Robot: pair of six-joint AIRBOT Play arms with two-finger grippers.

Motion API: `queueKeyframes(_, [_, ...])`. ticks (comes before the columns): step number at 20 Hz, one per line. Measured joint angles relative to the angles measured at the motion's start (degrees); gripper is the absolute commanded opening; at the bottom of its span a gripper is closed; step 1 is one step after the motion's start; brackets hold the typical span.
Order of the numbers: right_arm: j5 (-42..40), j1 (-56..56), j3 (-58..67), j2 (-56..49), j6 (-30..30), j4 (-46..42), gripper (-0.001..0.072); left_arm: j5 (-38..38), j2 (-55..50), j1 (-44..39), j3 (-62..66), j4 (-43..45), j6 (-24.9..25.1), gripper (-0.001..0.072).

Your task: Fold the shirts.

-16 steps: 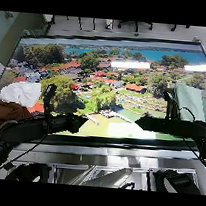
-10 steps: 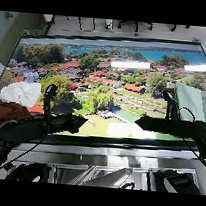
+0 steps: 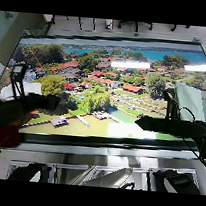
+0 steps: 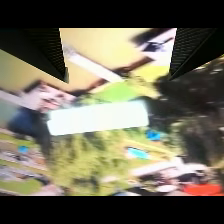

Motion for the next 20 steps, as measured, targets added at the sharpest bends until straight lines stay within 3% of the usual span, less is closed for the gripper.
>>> queueKeyframes(6, [0.0, 0.0, 0.0, 0.0, 0.0, 0.0, 0.002, -4.3, -19.8, 15.6, 8.4, 10.7, 0.6, 0.0711])
queueKeyframes(10, [0.0, 0.0, 0.0, 0.0, 0.0, 0.0, 0.002, -8.7, -38.5, 19.5, 18.6, 12.3, 1.2, 0.071])
queueKeyframes(14, [0.1, 0.0, 0.0, 0.0, 0.0, -0.2, 0.002, -7.5, -54.7, 21.7, 29.8, 12.9, 1.4, 0.0709])
queueKeyframes(15, [0.2, 0.0, 0.0, 0.0, -0.1, -0.2, 0.002, -6.9, -57.6, 22.1, 32.2, 13.0, 1.3, 0.057])
queueKeyframes(16, [0.3, 0.0, 0.0, 0.0, -0.3, -0.3, 0.0019, -6.0, -59.8, 22.4, 34.2, 13.3, 1.1, 0.0251])
queueKeyframes(17, [0.3, 0.0, 0.0, 0.0, -0.3, -0.4, 0.002, -5.1, -61.8, 22.6, 36.1, 13.5, 0.9, 0.0015])
queueKeyframes(20, [0.3, 0.0, 0.0, 0.0, -0.7, -0.4, 0.0019, -0.5, -65.4, 22.9, 41.2, 14.0, 0.5, 0.0015])
